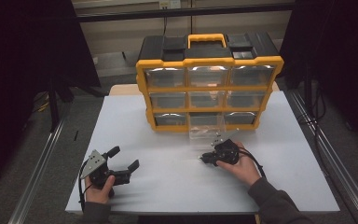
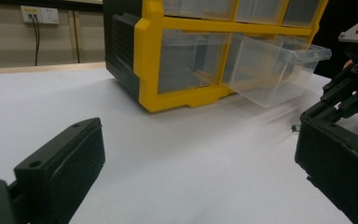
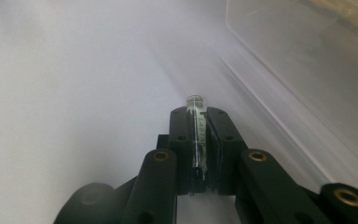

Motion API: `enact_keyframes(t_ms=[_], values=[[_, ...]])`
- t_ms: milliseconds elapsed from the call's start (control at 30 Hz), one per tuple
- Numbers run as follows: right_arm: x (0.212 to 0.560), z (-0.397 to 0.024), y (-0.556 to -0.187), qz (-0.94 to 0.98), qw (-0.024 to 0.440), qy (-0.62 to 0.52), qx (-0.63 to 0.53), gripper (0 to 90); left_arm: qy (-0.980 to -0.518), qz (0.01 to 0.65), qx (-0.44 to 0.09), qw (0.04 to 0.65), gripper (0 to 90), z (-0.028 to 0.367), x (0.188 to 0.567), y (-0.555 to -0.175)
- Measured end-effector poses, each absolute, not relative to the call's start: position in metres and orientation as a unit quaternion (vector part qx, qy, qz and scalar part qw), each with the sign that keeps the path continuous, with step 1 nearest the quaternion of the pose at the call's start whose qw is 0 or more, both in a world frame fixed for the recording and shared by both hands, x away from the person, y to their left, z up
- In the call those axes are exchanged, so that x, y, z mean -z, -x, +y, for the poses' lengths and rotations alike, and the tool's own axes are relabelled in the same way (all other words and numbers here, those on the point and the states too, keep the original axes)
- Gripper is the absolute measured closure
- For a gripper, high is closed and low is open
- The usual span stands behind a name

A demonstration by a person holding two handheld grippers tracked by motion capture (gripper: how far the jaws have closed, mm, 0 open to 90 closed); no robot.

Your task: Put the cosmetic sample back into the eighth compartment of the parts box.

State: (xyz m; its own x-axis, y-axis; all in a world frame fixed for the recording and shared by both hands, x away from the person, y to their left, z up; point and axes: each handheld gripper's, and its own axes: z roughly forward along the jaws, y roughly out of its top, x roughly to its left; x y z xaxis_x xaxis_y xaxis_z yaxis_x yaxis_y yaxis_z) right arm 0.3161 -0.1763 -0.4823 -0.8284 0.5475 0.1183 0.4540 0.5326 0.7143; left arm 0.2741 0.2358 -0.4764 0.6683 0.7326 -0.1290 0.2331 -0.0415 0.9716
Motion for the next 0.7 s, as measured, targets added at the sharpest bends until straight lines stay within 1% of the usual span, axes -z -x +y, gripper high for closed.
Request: enact_keyframes(t_ms=[367,700], values=[[0.475,-0.179,-0.315,0.868,0.036,-0.299,-0.395,81.5,-0.693,0.346,-0.210,0.596,1.6,0.236,0.476,-0.274],[0.461,-0.176,-0.312,0.871,0.032,-0.289,-0.396,81.5,-0.695,0.345,-0.210,0.595,1.6,0.236,0.476,-0.274]])
